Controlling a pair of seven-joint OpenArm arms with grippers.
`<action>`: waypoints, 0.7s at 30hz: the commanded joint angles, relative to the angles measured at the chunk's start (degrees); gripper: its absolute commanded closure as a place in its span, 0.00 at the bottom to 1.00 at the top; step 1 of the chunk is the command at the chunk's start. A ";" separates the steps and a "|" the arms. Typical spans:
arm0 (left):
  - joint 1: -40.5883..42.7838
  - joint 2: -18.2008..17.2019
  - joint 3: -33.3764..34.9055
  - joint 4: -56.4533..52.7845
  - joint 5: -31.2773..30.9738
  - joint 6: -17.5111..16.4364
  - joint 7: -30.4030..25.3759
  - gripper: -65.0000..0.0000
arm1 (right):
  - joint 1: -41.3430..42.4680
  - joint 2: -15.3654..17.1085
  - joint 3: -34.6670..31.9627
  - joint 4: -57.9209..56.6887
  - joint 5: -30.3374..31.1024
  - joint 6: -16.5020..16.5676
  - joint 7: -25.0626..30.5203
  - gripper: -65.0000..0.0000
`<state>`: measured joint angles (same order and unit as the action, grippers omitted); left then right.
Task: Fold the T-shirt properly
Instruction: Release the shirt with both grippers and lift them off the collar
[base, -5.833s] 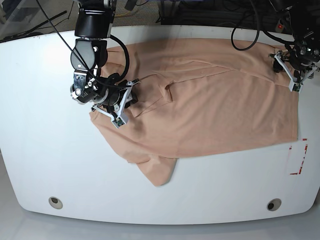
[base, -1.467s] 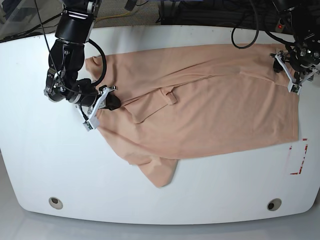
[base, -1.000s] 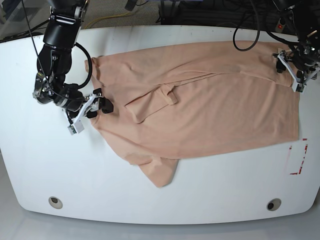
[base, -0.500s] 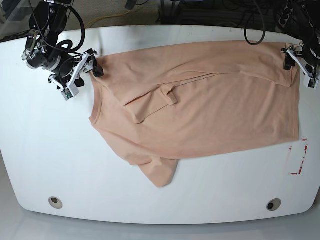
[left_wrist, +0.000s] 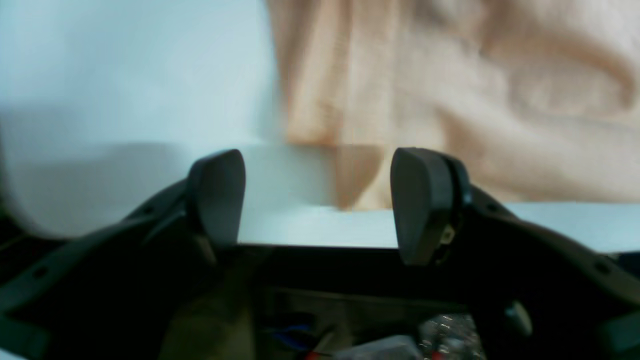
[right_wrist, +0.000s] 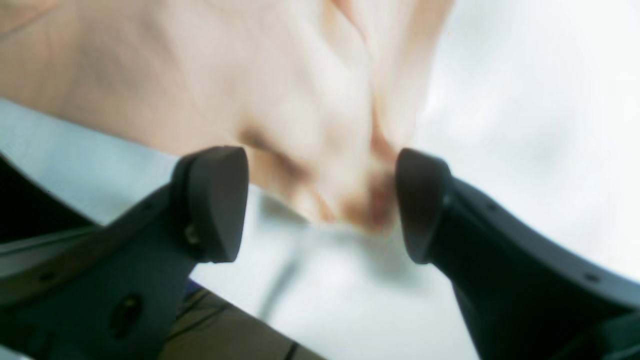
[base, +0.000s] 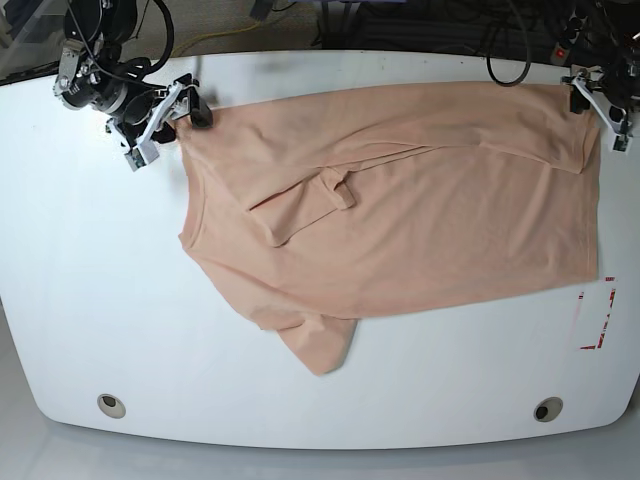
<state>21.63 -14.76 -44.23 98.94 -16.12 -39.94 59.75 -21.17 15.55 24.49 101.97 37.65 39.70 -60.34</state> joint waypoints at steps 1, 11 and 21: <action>-0.92 -0.93 0.58 0.10 -0.10 -0.06 -3.79 0.35 | 1.26 1.02 0.26 -2.76 0.20 0.30 0.69 0.39; -1.36 -0.31 4.45 -4.12 3.24 -0.06 -7.04 0.83 | 1.52 1.20 0.52 -4.08 0.29 0.30 0.69 0.98; 3.03 -0.40 4.10 1.06 3.06 -0.06 -6.78 0.83 | -3.40 3.92 4.83 -0.92 0.64 0.30 0.78 0.99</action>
<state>23.97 -14.04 -39.64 97.67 -12.84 -40.12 53.41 -23.11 18.11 25.96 98.98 37.78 39.70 -60.20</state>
